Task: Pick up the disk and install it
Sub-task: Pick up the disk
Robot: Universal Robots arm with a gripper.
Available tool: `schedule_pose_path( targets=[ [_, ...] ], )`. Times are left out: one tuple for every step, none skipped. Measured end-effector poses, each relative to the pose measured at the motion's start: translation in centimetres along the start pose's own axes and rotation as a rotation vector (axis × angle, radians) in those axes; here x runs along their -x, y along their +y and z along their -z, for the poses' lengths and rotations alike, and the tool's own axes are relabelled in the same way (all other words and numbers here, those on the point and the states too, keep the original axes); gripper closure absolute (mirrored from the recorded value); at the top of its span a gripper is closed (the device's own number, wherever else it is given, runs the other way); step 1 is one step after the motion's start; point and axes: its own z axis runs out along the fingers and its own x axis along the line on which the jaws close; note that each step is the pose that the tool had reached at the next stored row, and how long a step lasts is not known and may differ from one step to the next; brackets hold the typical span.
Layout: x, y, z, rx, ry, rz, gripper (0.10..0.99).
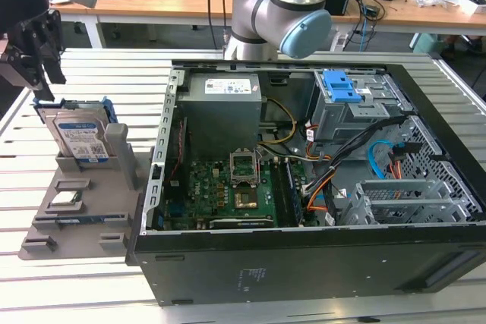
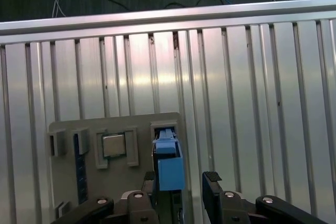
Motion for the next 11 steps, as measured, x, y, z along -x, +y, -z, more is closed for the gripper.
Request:
schedule_pose_path(
  targets=[
    [0.00, 0.00, -0.06, 0.000, 0.0001, 0.000, 0.604],
    [0.00, -0.01, -0.13, 0.000, 0.0002, 0.000, 0.604],
    [0.00, -0.01, -0.22, 0.000, 0.0003, 0.000, 0.604],
    [0.00, -0.02, -0.28, 0.000, 0.0006, 0.000, 0.604],
    [0.00, -0.02, -0.35, 0.000, 0.0008, 0.000, 0.604],
    [0.00, -0.03, -0.43, 0.000, 0.0010, 0.000, 0.604],
    [0.00, -0.04, -0.56, 0.000, 0.0013, 0.000, 0.604],
    [0.00, -0.05, -0.64, 0.000, 0.0018, 0.000, 0.604],
    [0.00, -0.07, -0.72, 0.000, 0.0029, 0.002, 0.604],
    [0.01, -0.15, -0.90, 0.000, 0.0058, 0.011, 0.604],
    [0.01, -0.20, -0.99, -0.001, 0.0071, 0.018, 0.604]
  ],
)
